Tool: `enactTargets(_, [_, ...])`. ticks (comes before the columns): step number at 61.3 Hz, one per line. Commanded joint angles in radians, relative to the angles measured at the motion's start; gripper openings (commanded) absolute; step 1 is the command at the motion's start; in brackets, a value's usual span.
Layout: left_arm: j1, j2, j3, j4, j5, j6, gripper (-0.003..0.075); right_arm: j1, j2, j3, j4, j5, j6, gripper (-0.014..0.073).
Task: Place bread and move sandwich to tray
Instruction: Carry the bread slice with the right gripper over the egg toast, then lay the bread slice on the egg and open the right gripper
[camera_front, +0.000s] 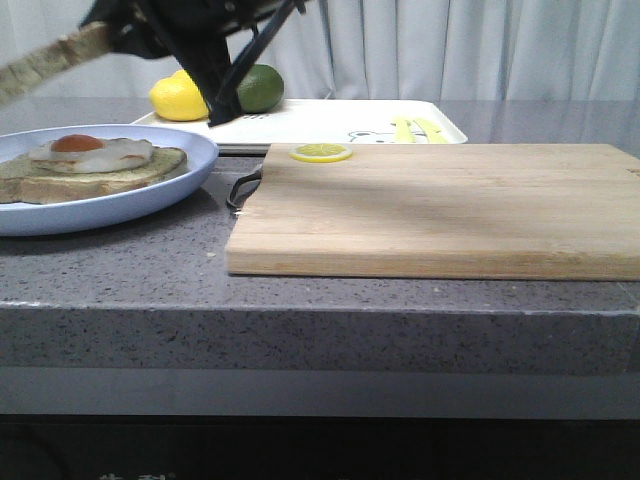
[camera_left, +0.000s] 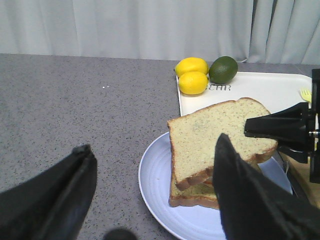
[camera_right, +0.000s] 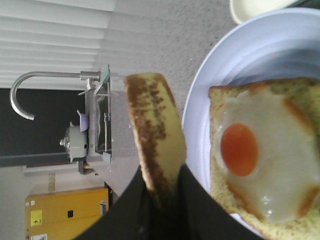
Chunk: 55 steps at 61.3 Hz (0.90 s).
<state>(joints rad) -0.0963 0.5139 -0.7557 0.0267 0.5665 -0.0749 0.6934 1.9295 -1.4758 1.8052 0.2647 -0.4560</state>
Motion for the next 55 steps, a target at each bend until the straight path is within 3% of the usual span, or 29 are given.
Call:
enactTargets(1, [-0.007,0.011,-0.035,0.000,-0.077,0.000,0.0489,0.002,-0.039,-0.041,0.123,0.007,0.019,-0.0001])
enactTargets(18, [-0.007,0.011,-0.027,0.000,-0.079,0.000,0.0489,0.002,-0.015,-0.041,0.123,0.017,0.023,0.0055])
enactTargets(40, [-0.007,0.011,-0.005,0.000,-0.101,0.000,0.0489,0.002,-0.015,-0.041,0.100,0.032,0.023,0.0358])
enactTargets(49, [-0.007,0.011,-0.005,0.000,-0.102,0.000,0.0489,-0.002,-0.015,-0.041,0.004,0.037,0.022,0.0467])
enactTargets(55, [-0.007,0.011,-0.005,0.000,-0.102,0.000,0.0489,-0.014,-0.015,-0.041,-0.096,0.070,0.022,0.0481])
